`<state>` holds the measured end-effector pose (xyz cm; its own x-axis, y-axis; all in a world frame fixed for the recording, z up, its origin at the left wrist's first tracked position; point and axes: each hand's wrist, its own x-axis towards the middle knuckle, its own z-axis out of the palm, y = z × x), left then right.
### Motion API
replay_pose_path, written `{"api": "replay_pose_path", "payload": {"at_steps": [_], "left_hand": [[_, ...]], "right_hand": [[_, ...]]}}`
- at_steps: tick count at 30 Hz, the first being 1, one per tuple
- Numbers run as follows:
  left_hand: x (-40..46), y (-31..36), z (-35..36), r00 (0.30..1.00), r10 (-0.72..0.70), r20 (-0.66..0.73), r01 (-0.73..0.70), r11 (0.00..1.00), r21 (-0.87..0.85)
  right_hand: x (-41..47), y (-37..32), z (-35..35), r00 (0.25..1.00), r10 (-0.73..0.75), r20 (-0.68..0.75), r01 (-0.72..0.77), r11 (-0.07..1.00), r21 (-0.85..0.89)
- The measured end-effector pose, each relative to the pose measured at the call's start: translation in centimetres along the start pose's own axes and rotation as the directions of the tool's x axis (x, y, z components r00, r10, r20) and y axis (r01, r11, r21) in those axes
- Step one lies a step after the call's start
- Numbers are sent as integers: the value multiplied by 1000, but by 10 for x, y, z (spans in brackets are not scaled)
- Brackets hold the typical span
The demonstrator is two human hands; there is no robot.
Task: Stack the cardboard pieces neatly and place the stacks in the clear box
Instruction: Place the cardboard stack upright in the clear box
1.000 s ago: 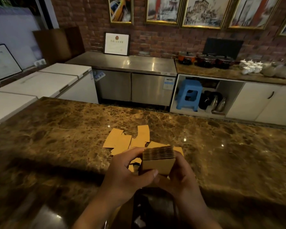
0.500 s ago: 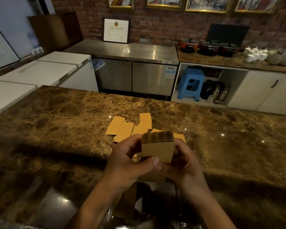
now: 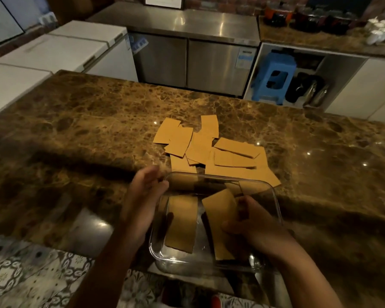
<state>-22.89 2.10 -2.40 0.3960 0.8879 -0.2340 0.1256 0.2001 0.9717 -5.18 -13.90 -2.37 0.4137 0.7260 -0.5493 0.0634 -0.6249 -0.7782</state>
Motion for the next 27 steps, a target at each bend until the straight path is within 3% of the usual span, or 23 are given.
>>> {"api": "replay_pose_path", "payload": {"at_steps": [3, 7, 12, 16, 21, 27], "left_hand": [[-3, -14, 2, 989, -84, 118, 87, 996, -22], [-12, -15, 2, 989, -112, 95, 117, 992, -49], [-10, -15, 4, 984, -80, 157, 90, 994, -58], [-5, -22, 5, 987, -69, 148, 80, 994, -73], [-2, -25, 5, 986, -80, 149, 94, 992, -87], [-4, -25, 4, 981, -44, 189, 70, 988, -134]], "right_hand": [[8, 3, 14, 997, 68, -41, -73, 988, -139], [20, 1, 24, 990, 118, -74, -132, 966, -224], [22, -11, 35, 994, 110, 23, -110, 994, -20], [27, -19, 56, 993, 104, 58, -103, 995, -15], [32, -30, 89, 989, 89, -116, -129, 906, -404], [21, -49, 116, 998, 29, -60, -48, 938, -342]]}}
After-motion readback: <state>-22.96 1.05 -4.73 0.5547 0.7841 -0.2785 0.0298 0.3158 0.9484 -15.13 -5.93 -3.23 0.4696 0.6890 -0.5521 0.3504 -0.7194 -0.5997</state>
